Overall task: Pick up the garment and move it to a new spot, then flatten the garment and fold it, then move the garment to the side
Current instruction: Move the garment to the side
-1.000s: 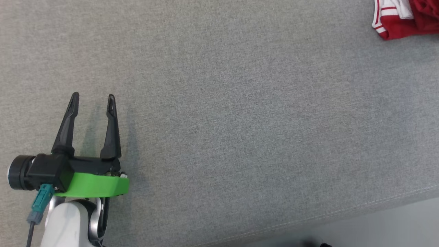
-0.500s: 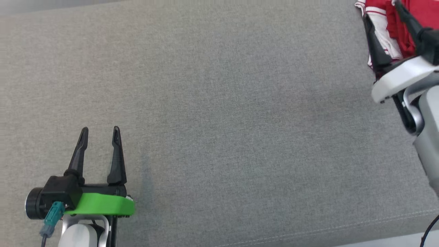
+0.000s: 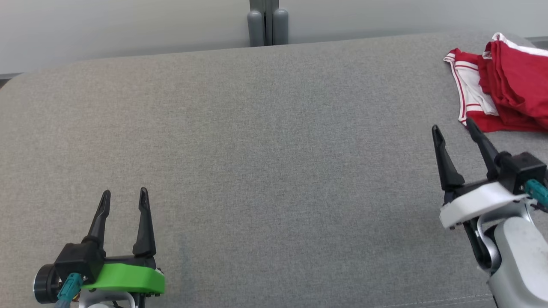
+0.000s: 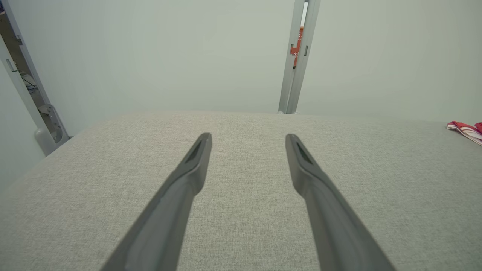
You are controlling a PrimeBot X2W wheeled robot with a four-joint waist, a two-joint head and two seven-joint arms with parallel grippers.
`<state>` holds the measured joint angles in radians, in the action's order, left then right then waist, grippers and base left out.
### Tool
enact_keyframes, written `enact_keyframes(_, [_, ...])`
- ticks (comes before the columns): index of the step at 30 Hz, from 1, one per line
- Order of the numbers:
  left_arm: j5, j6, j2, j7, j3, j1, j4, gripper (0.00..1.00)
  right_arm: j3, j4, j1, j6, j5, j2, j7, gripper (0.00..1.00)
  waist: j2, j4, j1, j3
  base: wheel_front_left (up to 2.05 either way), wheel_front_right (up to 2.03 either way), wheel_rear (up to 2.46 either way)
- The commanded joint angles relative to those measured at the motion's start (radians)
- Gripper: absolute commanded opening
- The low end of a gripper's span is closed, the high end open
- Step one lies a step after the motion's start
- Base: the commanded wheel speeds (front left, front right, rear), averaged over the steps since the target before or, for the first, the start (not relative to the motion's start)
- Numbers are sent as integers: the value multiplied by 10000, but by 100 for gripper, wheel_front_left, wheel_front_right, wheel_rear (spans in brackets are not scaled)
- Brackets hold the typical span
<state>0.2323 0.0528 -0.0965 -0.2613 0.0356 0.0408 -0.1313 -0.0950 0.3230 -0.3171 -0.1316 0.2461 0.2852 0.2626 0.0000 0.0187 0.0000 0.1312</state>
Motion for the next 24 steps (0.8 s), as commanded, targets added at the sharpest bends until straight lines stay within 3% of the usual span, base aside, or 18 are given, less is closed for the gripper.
enact_keyframes(1, [-25, 52, -81, -42, -37, -184, -36, 100, 137, -175, 395, 22, -28, -103, 22, 100, 0, 141, 0, -293, 0, 0, 0])
enact_keyframes(10, [-90, 115, -11, -36, -53, -498, -195, 100, 919, -1346, 2304, 21, -333, -1133, -118, 100, 0, 166, 0, -711, 0, 0, 0])
enact_keyframes(24, [-41, 220, 96, -37, 48, -751, -539, 100, 1040, -2129, 3663, 21, -625, -1849, -309, 100, 0, 145, 0, -1374, 0, 0, 0])
